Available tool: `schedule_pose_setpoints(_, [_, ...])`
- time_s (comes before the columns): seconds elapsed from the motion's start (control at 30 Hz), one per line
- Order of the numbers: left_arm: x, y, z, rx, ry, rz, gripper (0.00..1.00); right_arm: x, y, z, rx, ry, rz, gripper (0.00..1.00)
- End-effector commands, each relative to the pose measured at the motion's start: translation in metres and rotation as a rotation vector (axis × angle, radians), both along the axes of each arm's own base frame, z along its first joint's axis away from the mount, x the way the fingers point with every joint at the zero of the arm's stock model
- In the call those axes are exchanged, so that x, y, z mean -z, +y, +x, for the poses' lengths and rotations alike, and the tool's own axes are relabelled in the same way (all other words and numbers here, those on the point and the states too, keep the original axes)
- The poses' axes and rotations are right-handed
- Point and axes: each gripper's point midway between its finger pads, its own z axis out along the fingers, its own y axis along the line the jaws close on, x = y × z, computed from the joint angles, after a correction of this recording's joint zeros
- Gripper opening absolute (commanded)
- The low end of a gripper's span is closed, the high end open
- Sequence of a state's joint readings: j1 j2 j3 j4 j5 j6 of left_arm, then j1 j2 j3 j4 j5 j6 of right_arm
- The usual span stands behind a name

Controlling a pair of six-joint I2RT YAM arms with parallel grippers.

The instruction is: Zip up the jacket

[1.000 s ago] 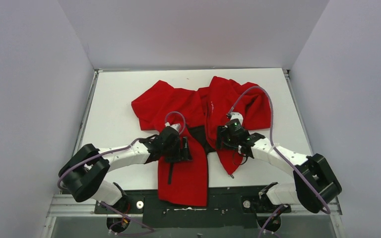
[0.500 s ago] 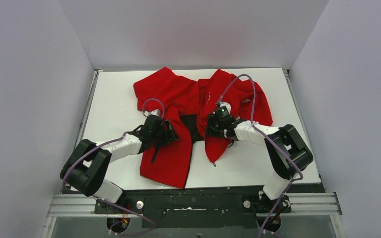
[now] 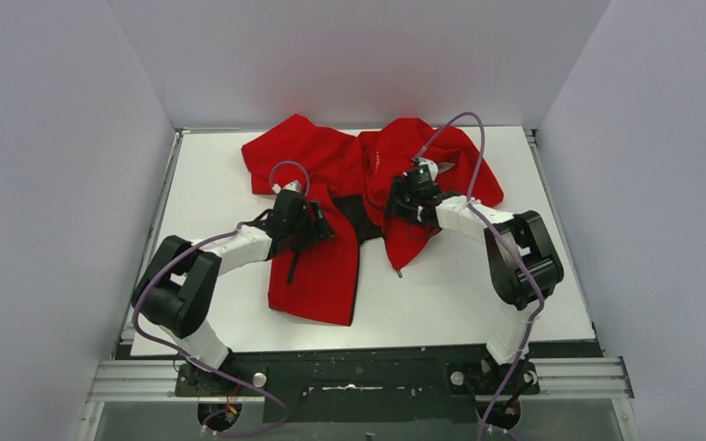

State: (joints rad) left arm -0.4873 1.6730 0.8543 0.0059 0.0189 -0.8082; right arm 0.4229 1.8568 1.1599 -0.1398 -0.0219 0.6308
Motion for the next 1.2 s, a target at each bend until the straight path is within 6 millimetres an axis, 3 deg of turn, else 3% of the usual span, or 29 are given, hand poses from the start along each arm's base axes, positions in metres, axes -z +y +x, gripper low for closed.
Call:
schedule_pose_setpoints(0.0, [-0.069, -0.011, 0.018, 0.018, -0.168, -0.015, 0.66, -0.057, -0.01, 0.014, 0.009, -0.146, -0.033, 0.65])
schedule_pose_setpoints(0.2, [-0.116, -0.019, -0.013, 0.056, -0.233, 0.017, 0.67, -0.088, -0.021, -0.012, -0.011, -0.206, -0.067, 0.73])
schedule_pose_setpoints(0.33, [-0.122, -0.027, -0.048, 0.112, -0.239, 0.079, 0.69, -0.099, -0.027, -0.039, -0.021, -0.232, -0.085, 0.77])
schedule_pose_setpoints(0.53, [-0.103, -0.027, -0.103, 0.162, -0.191, 0.168, 0.75, -0.104, -0.03, -0.076, -0.046, -0.251, -0.136, 0.87])
schedule_pose_setpoints(0.77, [-0.071, -0.025, -0.149, 0.235, -0.108, 0.262, 0.79, -0.102, -0.027, -0.107, -0.082, -0.254, -0.124, 0.96])
schedule_pose_setpoints(0.97, [-0.047, -0.029, -0.175, 0.285, -0.049, 0.333, 0.79, -0.1, -0.038, -0.118, -0.073, -0.252, -0.141, 1.0])
schedule_pose_setpoints(1.17, [-0.027, -0.033, -0.187, 0.287, -0.005, 0.384, 0.8, -0.104, -0.04, -0.122, -0.068, -0.264, -0.131, 1.0])
